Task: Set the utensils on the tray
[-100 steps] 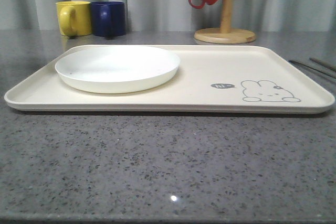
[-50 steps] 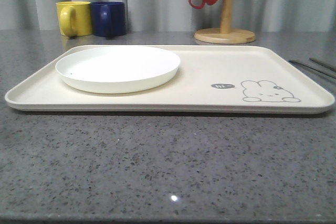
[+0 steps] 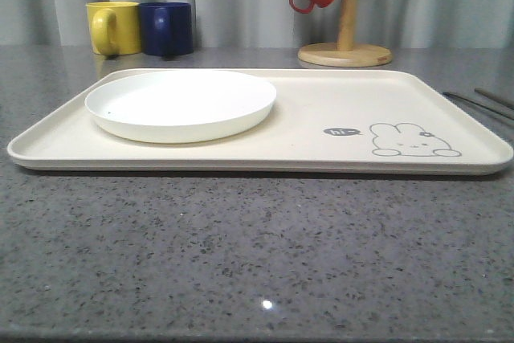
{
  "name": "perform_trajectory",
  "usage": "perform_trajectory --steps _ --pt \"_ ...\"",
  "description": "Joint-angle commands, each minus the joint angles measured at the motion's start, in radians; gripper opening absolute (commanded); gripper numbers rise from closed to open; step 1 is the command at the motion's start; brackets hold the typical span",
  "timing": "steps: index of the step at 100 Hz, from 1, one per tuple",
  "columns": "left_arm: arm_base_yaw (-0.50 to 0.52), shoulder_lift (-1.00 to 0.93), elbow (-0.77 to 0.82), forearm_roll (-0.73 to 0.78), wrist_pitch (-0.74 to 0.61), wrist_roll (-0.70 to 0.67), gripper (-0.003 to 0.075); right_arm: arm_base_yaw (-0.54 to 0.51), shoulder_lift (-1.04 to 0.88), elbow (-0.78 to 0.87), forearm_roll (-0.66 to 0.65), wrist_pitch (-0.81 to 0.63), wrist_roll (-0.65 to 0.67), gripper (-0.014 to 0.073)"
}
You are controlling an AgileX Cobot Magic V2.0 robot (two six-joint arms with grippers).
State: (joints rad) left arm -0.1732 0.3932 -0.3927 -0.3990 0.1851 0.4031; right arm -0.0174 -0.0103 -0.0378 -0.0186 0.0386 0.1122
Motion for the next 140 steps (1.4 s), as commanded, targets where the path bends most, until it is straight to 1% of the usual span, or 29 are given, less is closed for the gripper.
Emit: perform_trajectory --steps 1,16,38,50,62,80,87,94,104,111,116,121,129,140 --pt "-0.007 0.003 -0.028 -0.006 -0.083 0.001 -0.0018 -0.007 0.014 -0.122 0.005 0.034 -0.009 -0.0078" --pt "-0.007 0.003 -0.028 -0.006 -0.083 0.001 -0.0018 -0.007 0.164 -0.346 0.005 0.274 -0.009 -0.0078" --pt "-0.007 0.003 -0.028 -0.006 -0.083 0.001 -0.0018 -0.007 0.512 -0.674 0.007 0.638 -0.009 -0.0078" --pt "-0.007 0.003 -0.028 -0.006 -0.083 0.001 -0.0018 -0.007 0.677 -0.811 0.047 0.754 -0.009 -0.0078" --pt "-0.007 0.003 -0.028 -0.006 -0.083 0.001 -0.0018 -0.007 0.805 -0.885 0.07 0.781 -0.009 -0.0078" --pt "-0.007 0.003 -0.028 -0.006 -0.083 0.001 -0.0018 -0.007 0.938 -0.902 0.071 0.784 -0.009 -0.0062" --pt "-0.007 0.003 -0.028 -0.006 -0.083 0.001 -0.0018 -0.007 0.974 -0.902 0.071 0.8 -0.01 -0.0004" --pt "-0.007 0.003 -0.028 -0.006 -0.083 0.001 -0.0018 -0.007 0.999 -0.902 0.07 0.818 -0.011 0.0086" --pt "-0.007 0.003 -0.028 -0.006 -0.083 0.001 -0.0018 -0.007 1.014 -0.902 0.07 0.83 -0.011 0.0239" --pt "-0.007 0.003 -0.028 -0.006 -0.083 0.001 -0.0018 -0.007 1.014 -0.902 0.07 0.83 -0.011 0.0311" --pt "-0.007 0.003 -0.028 -0.006 -0.083 0.001 -0.0018 -0.007 1.014 -0.902 0.07 0.828 -0.012 0.0332" --pt "-0.007 0.003 -0.028 -0.006 -0.083 0.001 -0.0018 -0.006 1.014 -0.902 0.077 0.824 -0.026 0.0332" --pt "-0.007 0.003 -0.028 -0.006 -0.083 0.001 -0.0018 -0.006 1.02 -0.908 0.11 0.815 -0.076 0.0333" --pt "-0.007 0.003 -0.028 -0.006 -0.083 0.001 -0.0018 -0.006 1.066 -0.961 0.178 0.834 -0.153 0.0333"
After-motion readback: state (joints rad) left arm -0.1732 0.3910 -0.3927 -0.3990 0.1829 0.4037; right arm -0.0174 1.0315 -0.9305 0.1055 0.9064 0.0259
